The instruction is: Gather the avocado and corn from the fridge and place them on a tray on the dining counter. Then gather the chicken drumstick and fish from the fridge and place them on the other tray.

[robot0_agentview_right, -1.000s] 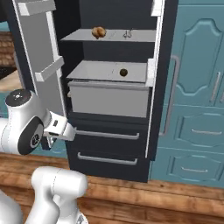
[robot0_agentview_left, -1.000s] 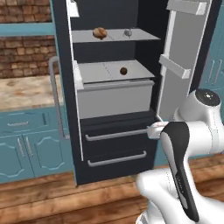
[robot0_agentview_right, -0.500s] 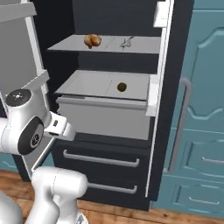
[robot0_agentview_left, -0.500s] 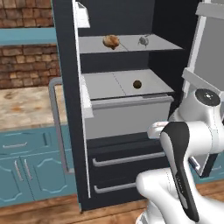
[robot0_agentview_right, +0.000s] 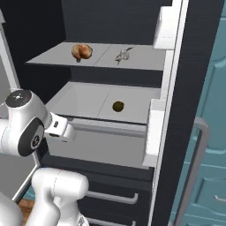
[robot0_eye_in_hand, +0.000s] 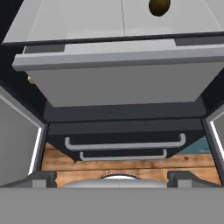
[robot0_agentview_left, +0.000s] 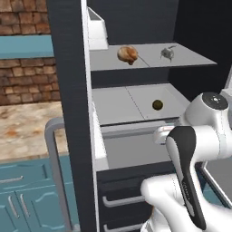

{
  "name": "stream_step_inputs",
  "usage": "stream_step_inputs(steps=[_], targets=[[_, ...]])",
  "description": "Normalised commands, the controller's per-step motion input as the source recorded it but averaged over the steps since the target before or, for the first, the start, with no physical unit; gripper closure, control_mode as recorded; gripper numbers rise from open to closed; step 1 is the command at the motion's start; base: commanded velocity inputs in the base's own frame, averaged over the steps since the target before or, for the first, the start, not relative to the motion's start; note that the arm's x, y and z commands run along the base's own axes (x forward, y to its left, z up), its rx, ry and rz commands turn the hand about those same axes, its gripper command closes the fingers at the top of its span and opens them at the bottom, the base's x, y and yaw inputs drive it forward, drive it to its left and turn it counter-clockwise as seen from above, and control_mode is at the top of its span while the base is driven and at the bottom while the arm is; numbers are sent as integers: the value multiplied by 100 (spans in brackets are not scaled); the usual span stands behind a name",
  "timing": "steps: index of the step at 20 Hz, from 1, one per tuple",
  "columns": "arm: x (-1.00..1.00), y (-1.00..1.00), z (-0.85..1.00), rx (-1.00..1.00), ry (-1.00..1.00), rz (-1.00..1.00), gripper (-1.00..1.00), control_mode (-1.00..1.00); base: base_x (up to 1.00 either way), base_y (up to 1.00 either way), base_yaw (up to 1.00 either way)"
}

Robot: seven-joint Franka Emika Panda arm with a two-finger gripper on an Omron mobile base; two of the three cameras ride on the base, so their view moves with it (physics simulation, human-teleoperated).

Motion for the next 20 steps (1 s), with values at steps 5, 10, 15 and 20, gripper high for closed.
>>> stream_step_inputs(steps=[5,10,15,20], targets=[[0,0,0,0,0,0,-100,100,73,-17,2],[80,-32,7,0,-1,1,-100,-100,0,0,0],[57,-41,-5,0,4,-5,-100,-100,0,0,0],[71,-29,-8,0,8,-12,-100,-100,0,0,0]])
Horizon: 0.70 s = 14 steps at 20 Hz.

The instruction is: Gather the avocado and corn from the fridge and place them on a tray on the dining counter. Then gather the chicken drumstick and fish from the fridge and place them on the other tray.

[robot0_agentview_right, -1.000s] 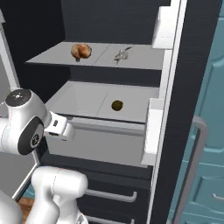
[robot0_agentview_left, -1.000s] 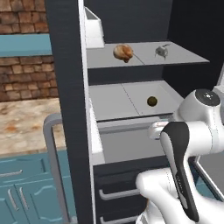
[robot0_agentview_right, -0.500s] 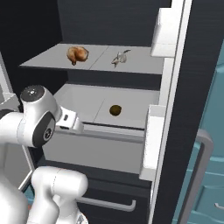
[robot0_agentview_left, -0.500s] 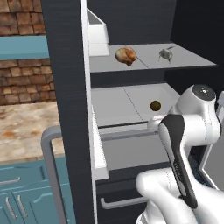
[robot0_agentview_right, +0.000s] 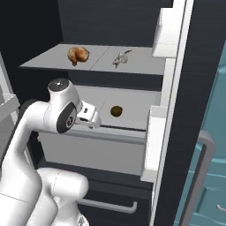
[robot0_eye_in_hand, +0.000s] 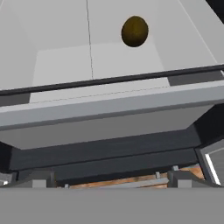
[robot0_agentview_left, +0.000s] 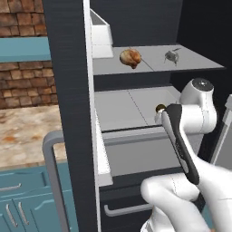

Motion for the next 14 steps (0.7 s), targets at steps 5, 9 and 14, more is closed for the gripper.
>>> stream_step_inputs(steps=[5,9,14], targets=[[77,-28,-13,0,0,-3,-100,-100,0,0,0],[71,-34,-18,0,0,0,-100,-100,0,0,0],[68,-15,-11,0,0,0,-100,-100,0,0,0]])
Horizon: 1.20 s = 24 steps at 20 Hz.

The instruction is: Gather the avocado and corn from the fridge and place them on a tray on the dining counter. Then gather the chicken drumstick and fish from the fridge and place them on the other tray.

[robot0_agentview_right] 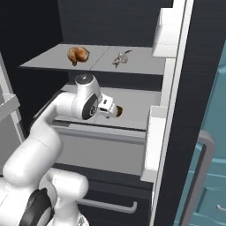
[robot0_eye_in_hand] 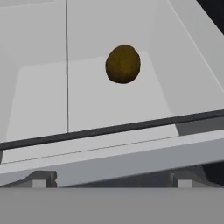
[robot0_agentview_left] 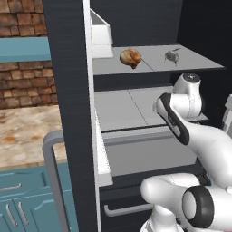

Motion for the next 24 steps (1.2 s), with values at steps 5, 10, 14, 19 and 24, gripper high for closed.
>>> stream_step_inputs(steps=[5,10,14,19,24], targets=[[46,-19,-24,0,0,0,-100,-100,0,0,0],[47,-25,-16,0,0,0,-100,-100,0,0,0],[46,-17,-11,0,0,0,-100,-100,0,0,0],[47,-4,-14,0,3,0,-100,-100,0,0,0],[47,0,-23,0,7,0,-100,-100,0,0,0]])
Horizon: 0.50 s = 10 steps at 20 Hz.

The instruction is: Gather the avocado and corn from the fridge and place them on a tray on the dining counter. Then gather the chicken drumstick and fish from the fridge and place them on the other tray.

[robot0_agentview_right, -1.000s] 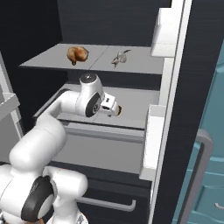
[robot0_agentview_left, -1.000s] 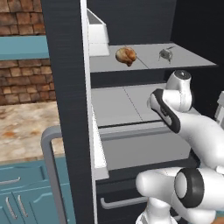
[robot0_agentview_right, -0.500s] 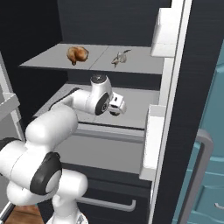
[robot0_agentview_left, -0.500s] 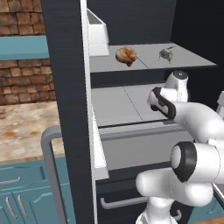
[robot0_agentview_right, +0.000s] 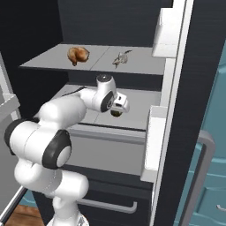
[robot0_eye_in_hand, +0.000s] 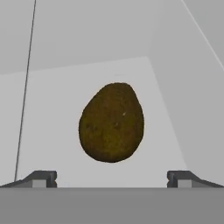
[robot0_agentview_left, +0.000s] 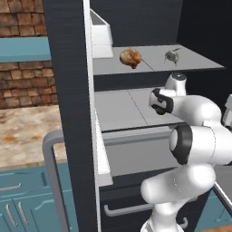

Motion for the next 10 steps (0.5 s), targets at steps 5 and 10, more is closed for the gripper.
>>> stream_step_inputs(steps=[5,10], targets=[[50,-6,-20,0,5,0,-100,-100,0,0,0],[27,-7,-21,0,1,0,-100,-100,0,0,0]])
